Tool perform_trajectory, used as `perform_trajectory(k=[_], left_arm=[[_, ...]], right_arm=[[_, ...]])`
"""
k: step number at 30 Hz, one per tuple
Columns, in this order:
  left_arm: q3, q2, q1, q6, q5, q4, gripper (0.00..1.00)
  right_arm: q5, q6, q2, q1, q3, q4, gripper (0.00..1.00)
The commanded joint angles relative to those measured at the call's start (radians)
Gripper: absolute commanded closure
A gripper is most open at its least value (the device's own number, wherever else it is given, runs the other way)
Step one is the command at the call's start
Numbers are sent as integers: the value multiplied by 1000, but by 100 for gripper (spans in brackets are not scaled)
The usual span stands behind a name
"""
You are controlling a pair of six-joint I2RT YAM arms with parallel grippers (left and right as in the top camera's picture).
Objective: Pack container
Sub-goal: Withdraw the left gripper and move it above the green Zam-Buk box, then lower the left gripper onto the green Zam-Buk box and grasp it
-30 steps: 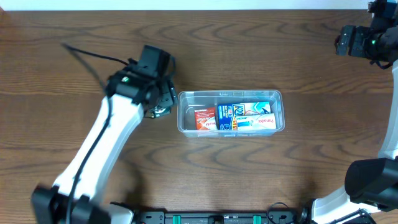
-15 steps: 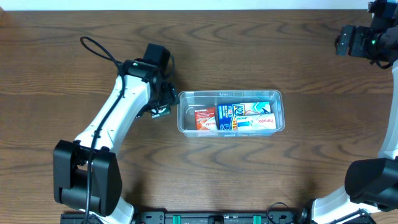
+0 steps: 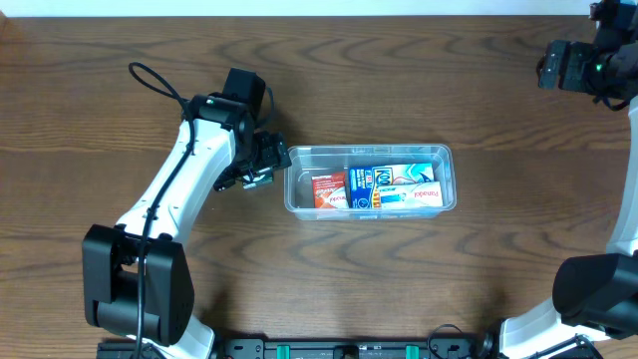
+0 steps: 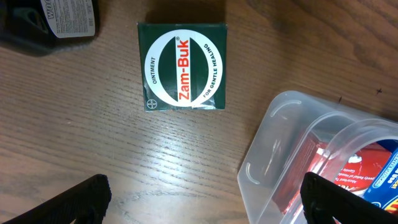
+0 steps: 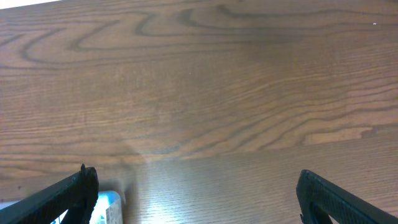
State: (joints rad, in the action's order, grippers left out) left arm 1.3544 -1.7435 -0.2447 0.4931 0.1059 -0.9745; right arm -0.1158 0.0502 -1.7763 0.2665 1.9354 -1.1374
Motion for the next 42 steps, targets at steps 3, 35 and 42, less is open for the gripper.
perform_trajectory(k=[3, 35, 42], left_arm=[[15, 2, 8, -22, 7, -18, 2], [415, -50, 104, -71, 7, -390, 2], [415, -163, 97, -74, 7, -390, 2]], right_arm=[[-1, -16, 7, 7, 9, -1, 1], [-1, -16, 7, 7, 9, 0, 1], [-1, -16, 7, 7, 9, -2, 1]])
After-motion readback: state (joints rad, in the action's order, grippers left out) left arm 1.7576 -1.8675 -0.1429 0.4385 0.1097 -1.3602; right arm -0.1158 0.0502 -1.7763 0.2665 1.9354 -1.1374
